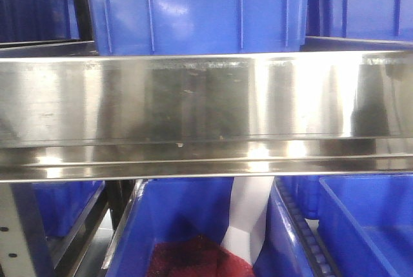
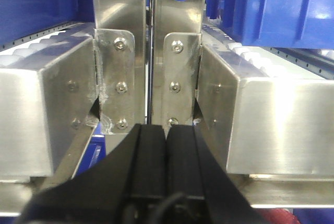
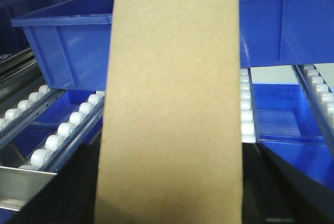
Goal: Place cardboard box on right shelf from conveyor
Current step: 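Raise the box with the right gripper above the steel shelf edge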
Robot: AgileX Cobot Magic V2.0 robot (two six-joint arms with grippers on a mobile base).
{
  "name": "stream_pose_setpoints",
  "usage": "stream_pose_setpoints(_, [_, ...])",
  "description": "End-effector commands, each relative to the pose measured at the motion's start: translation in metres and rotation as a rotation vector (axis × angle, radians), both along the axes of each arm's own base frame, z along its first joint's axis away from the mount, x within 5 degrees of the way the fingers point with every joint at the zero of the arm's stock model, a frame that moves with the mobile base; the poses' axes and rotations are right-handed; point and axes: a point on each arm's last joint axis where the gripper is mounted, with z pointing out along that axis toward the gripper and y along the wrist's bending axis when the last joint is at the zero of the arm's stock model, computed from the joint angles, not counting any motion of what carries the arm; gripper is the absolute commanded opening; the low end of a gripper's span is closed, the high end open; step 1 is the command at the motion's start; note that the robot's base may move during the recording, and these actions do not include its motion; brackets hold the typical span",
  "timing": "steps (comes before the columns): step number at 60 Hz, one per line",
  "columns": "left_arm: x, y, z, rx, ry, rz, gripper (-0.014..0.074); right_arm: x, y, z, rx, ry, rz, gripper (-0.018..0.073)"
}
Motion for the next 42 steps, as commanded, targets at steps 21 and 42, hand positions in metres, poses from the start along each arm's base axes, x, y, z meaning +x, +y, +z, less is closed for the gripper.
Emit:
stream_pose_setpoints(21, [0.0, 0.0, 0.005, -0.012, -0.088, 0.001, -0.0116, 0.021, 0.009, 0.024, -0.045, -0.137, 0.014, 0.0162])
stream_pose_setpoints(42, [0.0, 0.0, 0.005, -0.012, -0.088, 0.001, -0.0116, 0.109, 0.053, 0.064, -0.494, -0.243, 0.129, 0.0162])
